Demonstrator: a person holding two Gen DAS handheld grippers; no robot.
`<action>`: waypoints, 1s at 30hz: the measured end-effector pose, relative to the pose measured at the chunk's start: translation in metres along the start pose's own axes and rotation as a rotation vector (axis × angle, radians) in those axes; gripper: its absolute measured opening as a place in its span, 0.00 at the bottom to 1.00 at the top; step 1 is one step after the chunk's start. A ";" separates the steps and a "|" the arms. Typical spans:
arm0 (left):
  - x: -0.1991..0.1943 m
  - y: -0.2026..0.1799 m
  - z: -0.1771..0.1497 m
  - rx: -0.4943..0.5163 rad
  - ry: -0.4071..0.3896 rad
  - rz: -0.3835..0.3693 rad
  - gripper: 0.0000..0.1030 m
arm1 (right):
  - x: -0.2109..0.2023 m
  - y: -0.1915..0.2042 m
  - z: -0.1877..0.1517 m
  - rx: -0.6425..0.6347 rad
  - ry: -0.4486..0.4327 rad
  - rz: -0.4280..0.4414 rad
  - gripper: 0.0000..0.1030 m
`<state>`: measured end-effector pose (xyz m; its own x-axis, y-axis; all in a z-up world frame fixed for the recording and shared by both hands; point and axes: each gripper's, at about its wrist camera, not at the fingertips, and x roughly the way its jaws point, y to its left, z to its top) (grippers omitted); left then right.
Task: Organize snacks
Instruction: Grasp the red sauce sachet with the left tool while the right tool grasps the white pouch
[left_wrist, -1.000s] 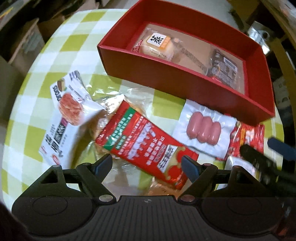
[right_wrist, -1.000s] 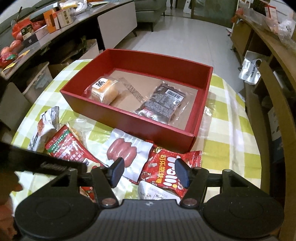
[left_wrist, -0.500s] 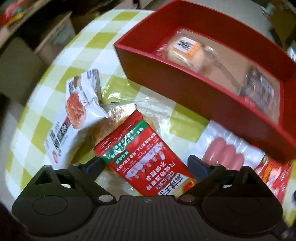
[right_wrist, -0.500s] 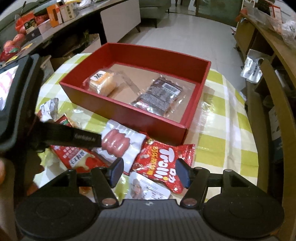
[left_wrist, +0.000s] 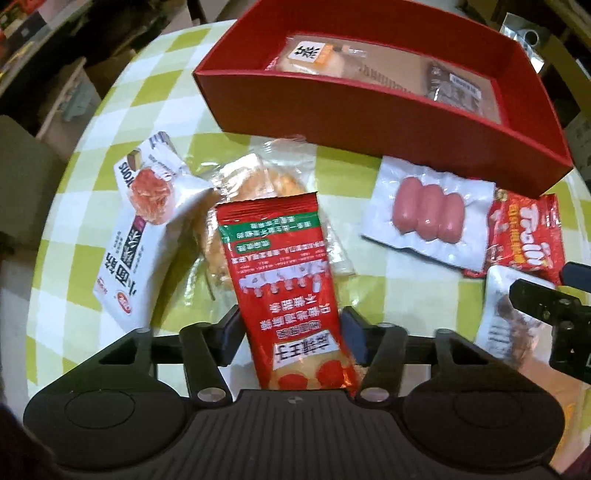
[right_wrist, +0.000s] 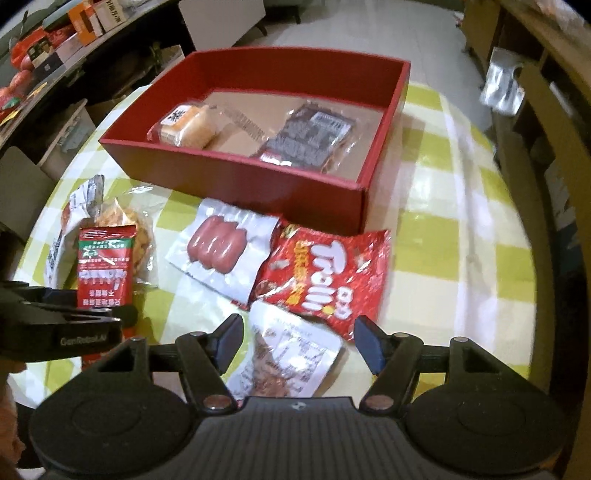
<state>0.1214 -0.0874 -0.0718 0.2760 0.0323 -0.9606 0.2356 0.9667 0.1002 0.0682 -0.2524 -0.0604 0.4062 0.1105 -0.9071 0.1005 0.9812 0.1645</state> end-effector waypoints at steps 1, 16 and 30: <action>0.003 0.001 0.000 0.001 0.003 0.001 0.68 | 0.002 0.001 0.000 0.005 0.002 -0.003 0.76; 0.020 0.004 -0.003 0.017 0.001 0.090 1.00 | 0.036 0.036 -0.018 -0.061 0.054 -0.185 1.00; 0.016 0.006 -0.013 0.104 0.008 -0.002 0.94 | 0.016 0.050 -0.046 -0.056 -0.014 -0.185 0.82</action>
<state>0.1156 -0.0780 -0.0901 0.2684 0.0326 -0.9627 0.3315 0.9353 0.1241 0.0379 -0.1942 -0.0845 0.3980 -0.0747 -0.9143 0.1245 0.9919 -0.0268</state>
